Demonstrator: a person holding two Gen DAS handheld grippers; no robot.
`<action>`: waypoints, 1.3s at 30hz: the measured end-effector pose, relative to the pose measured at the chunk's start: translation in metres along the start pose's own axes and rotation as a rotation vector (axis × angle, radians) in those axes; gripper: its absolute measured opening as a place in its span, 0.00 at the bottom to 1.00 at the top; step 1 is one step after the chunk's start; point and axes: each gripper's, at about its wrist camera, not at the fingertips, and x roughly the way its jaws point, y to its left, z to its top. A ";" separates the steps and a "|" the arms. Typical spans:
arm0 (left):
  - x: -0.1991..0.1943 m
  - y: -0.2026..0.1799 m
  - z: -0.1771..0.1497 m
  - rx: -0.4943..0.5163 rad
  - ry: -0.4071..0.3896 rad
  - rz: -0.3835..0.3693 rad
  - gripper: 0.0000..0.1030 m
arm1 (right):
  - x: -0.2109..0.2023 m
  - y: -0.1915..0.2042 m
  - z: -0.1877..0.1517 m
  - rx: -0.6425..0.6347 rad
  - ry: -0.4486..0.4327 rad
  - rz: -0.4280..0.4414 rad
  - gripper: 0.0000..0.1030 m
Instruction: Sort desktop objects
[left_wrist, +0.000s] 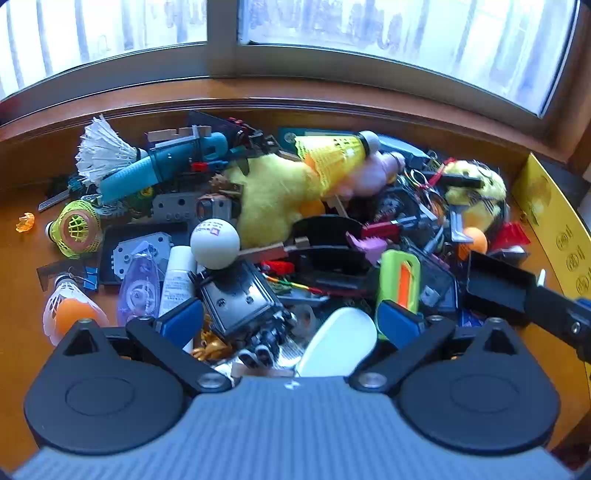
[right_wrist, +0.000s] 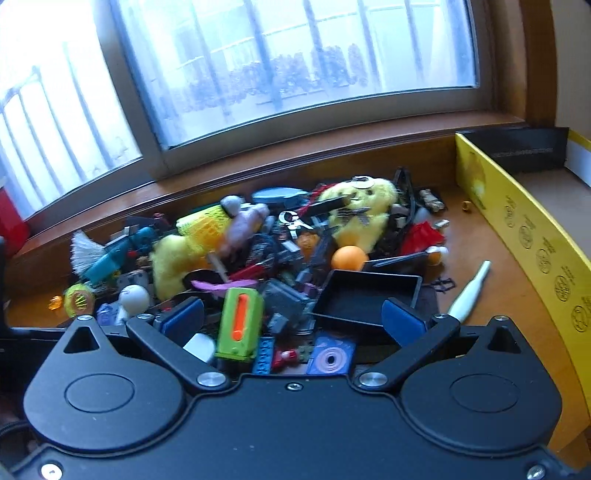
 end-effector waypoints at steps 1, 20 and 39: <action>0.000 0.000 0.001 0.000 -0.004 0.005 1.00 | 0.002 -0.002 0.000 0.007 0.004 -0.010 1.00; 0.015 0.012 0.012 0.075 -0.082 0.040 1.00 | 0.047 -0.029 0.001 0.037 0.083 -0.151 1.00; 0.035 0.007 0.021 0.100 -0.084 -0.037 1.00 | 0.068 -0.031 0.003 0.006 0.082 -0.163 1.00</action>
